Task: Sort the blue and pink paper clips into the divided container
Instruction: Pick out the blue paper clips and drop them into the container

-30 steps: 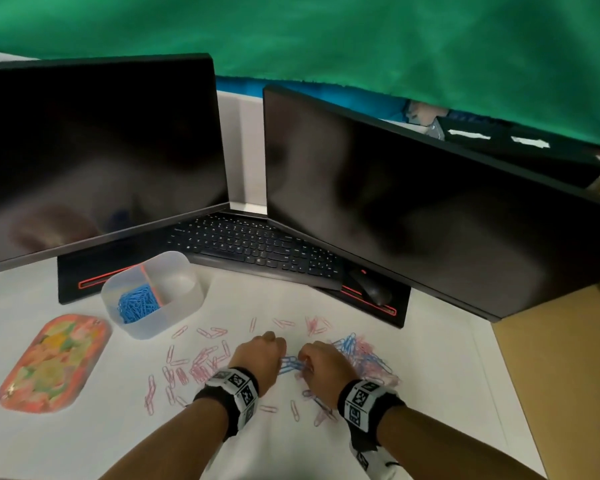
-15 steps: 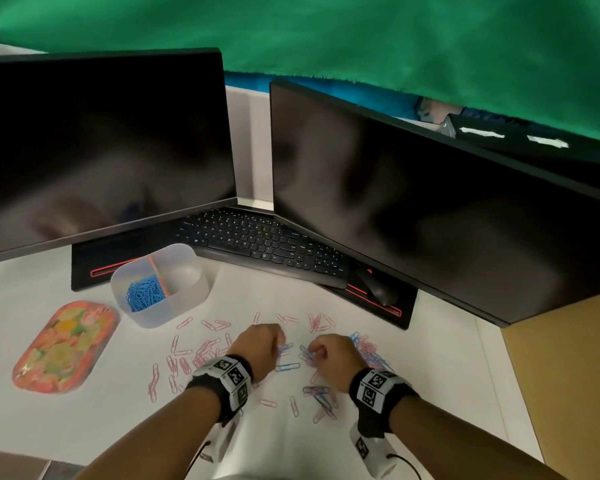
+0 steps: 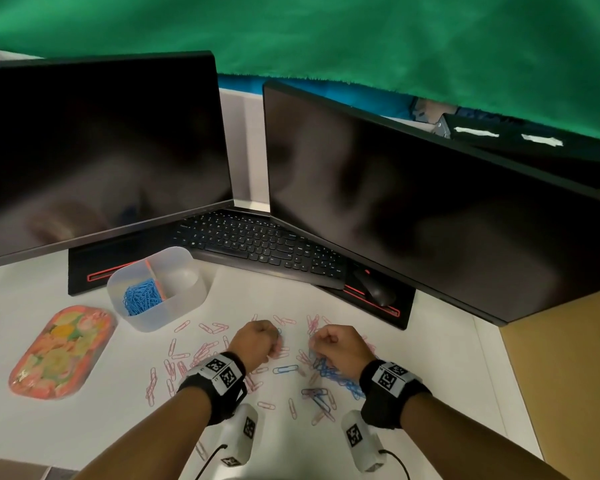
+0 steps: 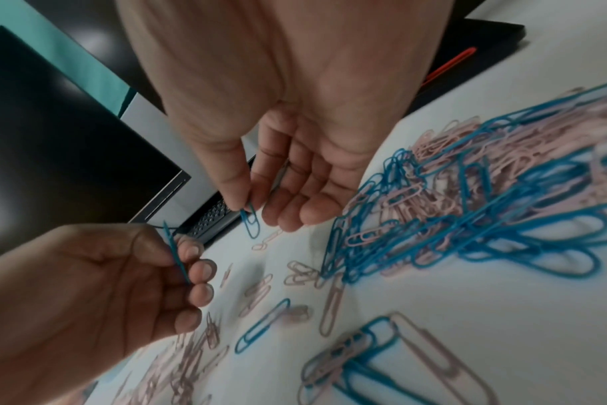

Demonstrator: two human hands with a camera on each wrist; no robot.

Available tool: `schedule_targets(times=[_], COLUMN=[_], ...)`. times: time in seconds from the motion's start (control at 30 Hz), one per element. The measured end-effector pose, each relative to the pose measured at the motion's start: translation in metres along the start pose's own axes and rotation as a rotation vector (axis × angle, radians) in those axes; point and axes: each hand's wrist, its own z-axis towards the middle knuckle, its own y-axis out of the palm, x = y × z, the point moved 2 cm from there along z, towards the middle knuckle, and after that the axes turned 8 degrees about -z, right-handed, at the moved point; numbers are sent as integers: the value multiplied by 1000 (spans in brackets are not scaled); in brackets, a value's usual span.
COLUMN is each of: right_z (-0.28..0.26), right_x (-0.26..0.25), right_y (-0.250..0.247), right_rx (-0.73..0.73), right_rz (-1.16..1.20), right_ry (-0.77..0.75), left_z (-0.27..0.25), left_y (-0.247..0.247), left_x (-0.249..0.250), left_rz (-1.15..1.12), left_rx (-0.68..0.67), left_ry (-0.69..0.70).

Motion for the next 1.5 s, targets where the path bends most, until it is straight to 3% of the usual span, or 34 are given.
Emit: schedule_targets(times=[0.27,0.43,0.53,0.67,0.73,0.87,1.03,1.17,1.33,1.5], right_z=[-6,-16,-23,-35,-44,-56,-60,-55,-49,-46], right_x=[-2,3,5,14,19,26,25,23,28,30], right_y=[-10,-18,-20,-14,-2,16,32,36,38,27], right_rx=[8,-12,-35,-74,-101,-69,1,13,-12,-29], right_rz=[325,525,369,-225,-409,-620,-739,-696,-658,-574], right_ry=[77,149,146,9,-52,-91,-201,-204,-154,-148], left_z=[-2,-6,-3,4,3,-7,-15,-14,-16,-16], left_y=[3,7,11,13,13,17,25,29,33,26], left_x=[7,9,5,-6,-8,-10,-21,-23,-22,-21], left_rz=[-250,-274,-173,-73,-26,344,817,958,995,857], left_rx=[-49,-91,-70,-10,-16,14,-74,-68,-80,-62], left_ry=[-33,-45,-41,-86,-85,41,225,295,327,286])
